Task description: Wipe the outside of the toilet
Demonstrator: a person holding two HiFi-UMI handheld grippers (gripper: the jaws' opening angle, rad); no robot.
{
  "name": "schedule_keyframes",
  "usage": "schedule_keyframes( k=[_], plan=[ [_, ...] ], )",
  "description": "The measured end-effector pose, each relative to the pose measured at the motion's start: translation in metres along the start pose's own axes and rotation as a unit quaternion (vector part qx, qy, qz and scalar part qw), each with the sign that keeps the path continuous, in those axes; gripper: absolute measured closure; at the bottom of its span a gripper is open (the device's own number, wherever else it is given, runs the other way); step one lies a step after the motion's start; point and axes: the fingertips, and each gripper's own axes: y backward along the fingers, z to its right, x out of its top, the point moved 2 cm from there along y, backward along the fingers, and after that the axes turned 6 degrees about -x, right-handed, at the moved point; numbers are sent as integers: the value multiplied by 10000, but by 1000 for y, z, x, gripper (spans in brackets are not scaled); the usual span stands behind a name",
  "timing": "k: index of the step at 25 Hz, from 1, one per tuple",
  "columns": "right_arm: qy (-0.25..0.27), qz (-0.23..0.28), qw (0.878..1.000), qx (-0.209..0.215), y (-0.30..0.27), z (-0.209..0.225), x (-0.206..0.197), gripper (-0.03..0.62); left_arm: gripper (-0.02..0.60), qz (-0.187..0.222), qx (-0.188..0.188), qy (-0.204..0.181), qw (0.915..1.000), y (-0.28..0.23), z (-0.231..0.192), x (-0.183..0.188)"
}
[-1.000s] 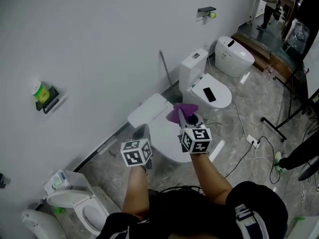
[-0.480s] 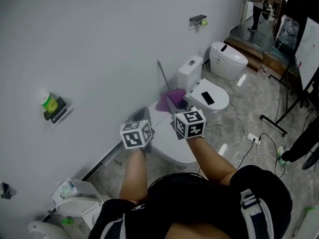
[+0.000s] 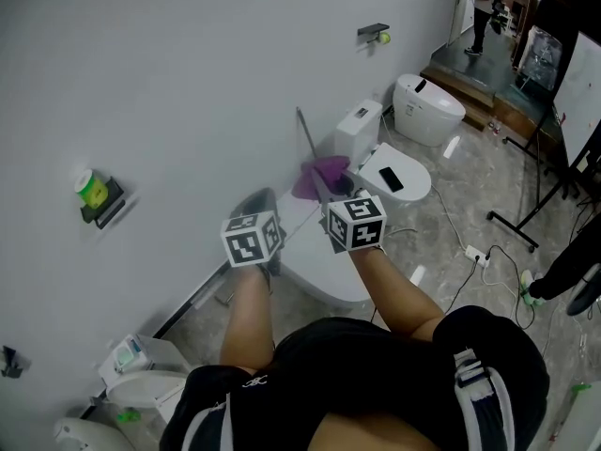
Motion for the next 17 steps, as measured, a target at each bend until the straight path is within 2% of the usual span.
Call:
schedule_keyframes(
  k=[17],
  plan=[
    [-19,68,9999,101,-14,4,-4,510,574,-166,-239,-111,9995,-22,9,-7]
  ],
)
